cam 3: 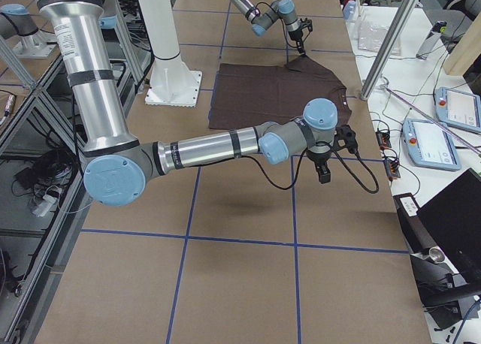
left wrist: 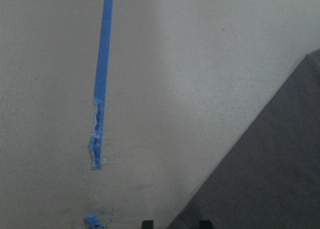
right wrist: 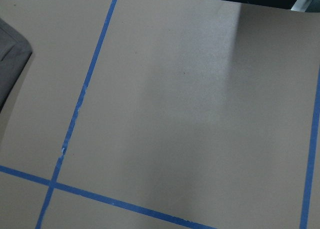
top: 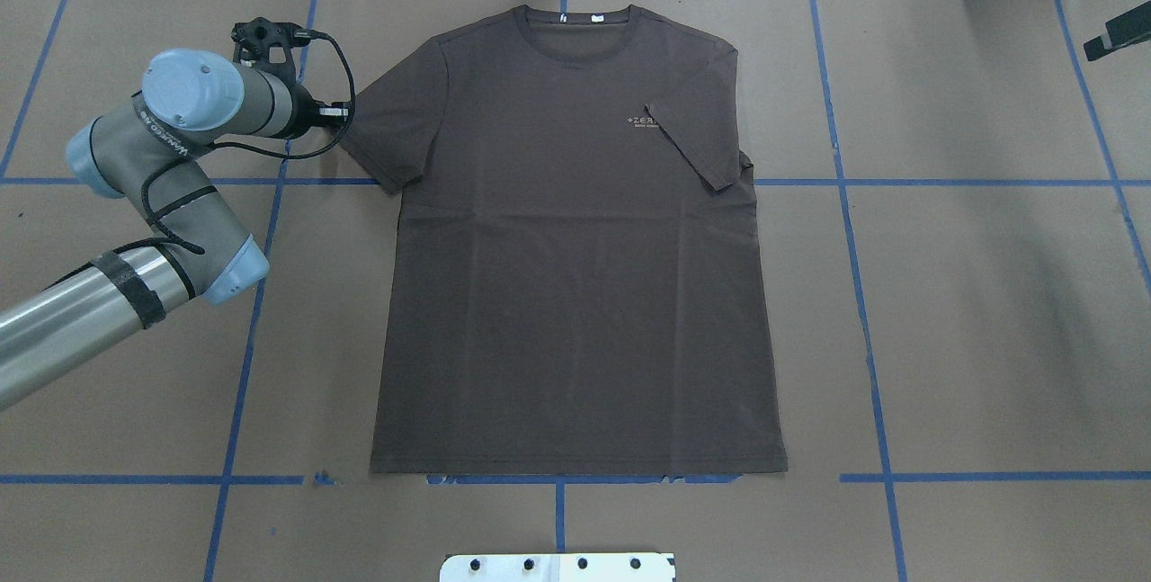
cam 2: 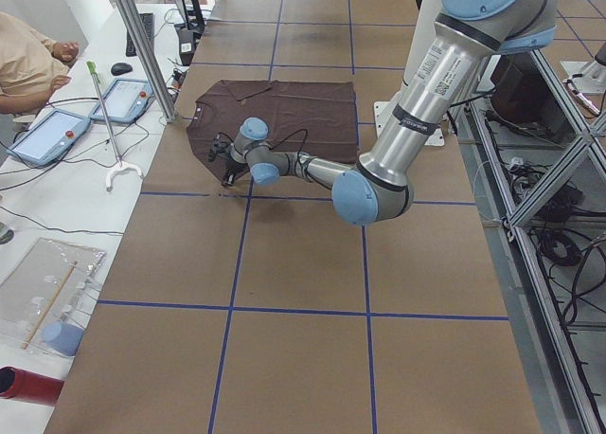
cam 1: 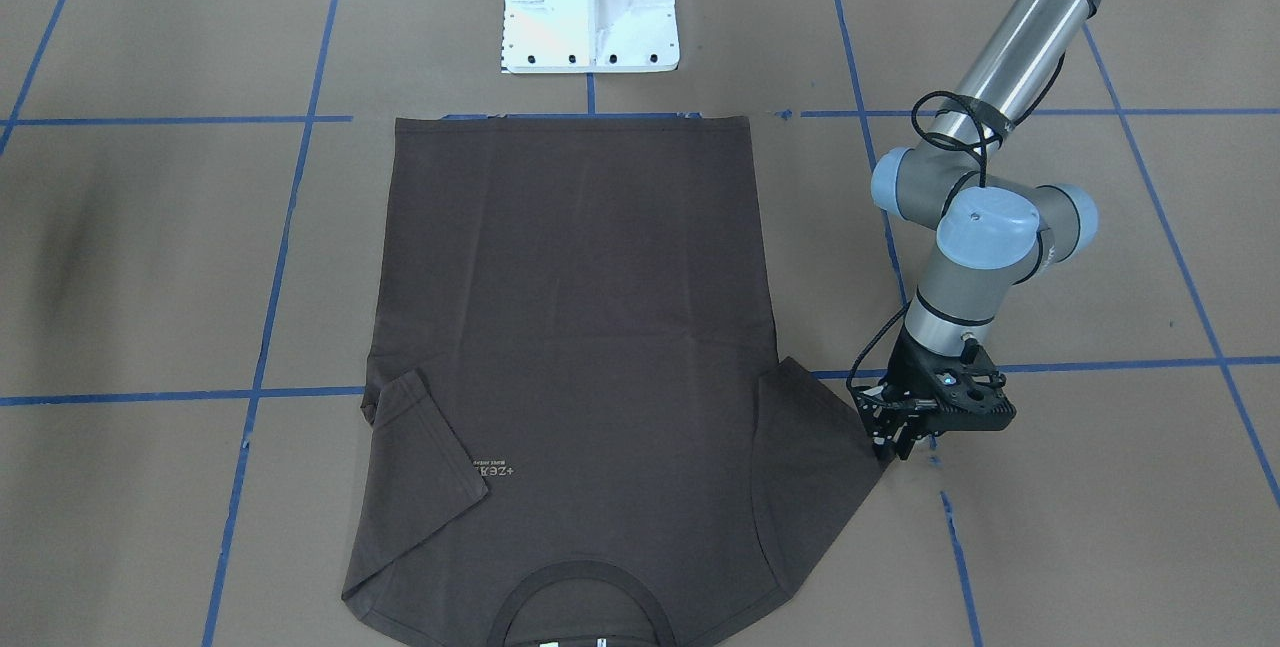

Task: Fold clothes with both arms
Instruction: 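Withdraw the right gripper while moving the left gripper over the other sleeve, then grasp the sleeve with the left gripper and fold it onto the shirt body, then lower both grippers to the hem corners nearest the robot and grasp them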

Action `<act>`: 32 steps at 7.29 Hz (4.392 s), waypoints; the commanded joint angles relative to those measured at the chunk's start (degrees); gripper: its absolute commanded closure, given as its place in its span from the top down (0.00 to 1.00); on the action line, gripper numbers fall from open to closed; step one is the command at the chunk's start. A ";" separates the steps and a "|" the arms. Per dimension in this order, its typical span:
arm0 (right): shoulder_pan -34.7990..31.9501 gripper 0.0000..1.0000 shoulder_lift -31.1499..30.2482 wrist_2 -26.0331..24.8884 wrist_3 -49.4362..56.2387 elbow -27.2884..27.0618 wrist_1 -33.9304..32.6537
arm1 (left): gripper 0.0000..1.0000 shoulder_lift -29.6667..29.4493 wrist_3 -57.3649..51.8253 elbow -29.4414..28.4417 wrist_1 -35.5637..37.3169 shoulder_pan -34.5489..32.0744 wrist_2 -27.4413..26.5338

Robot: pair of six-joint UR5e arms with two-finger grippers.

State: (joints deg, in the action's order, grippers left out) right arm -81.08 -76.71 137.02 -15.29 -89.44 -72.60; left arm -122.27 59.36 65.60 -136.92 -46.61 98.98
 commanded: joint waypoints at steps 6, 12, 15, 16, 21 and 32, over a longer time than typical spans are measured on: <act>0.04 1.00 0.68 -0.18 -0.61 0.06 0.00 | 0.00 -8.14 4.59 8.74 19.37 0.38 0.25; 0.04 1.00 0.86 -0.09 -0.88 -0.03 0.00 | 0.99 -18.54 10.35 -0.30 23.02 4.60 -0.89; 4.84 1.00 1.74 -2.01 -15.74 -5.44 -0.09 | 1.00 -11.64 -0.03 13.87 23.63 4.60 4.18; 11.58 1.00 1.48 -7.76 -24.78 -9.48 0.00 | 1.00 -8.20 -0.73 19.68 23.72 4.60 4.29; 51.98 0.99 -12.38 -38.87 -70.68 -37.26 0.53 | 1.00 13.67 7.90 47.81 23.37 15.81 3.42; 71.85 0.96 -23.84 -58.89 -83.85 -39.40 12.75 | 0.64 25.41 30.20 49.71 23.54 36.67 -10.03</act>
State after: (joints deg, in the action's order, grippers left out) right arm -9.23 -100.54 78.07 -99.14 -128.85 -59.86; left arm -96.98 89.49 115.34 -113.45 -10.42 88.96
